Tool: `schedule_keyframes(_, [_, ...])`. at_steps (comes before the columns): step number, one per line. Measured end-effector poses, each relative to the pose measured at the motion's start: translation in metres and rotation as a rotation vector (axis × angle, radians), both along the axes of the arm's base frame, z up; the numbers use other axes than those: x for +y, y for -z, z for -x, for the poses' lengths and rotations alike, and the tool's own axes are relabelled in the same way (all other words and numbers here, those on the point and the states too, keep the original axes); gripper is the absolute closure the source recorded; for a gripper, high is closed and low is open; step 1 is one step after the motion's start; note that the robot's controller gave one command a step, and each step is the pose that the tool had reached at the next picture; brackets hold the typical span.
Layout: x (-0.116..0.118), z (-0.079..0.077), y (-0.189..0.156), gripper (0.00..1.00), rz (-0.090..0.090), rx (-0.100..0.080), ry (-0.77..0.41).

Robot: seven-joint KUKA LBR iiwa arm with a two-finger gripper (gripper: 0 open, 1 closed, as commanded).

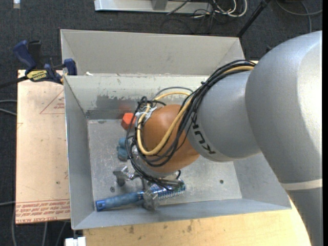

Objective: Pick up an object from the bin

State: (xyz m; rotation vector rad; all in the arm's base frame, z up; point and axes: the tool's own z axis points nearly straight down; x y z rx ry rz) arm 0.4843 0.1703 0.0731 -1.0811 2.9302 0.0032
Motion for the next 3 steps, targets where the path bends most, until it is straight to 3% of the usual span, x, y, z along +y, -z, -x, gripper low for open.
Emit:
schedule_keyframes(1, [-0.002, 0.004, 0.003, 1.0, 0.005, 0.014, 0.002])
schedule_keyframes(2, [-0.015, -0.023, -0.124, 1.0, 0.005, 0.007, -0.029])
schedule_keyframes(3, [-0.02, -0.025, -0.168, 1.0, 0.009, 0.01, -0.388])
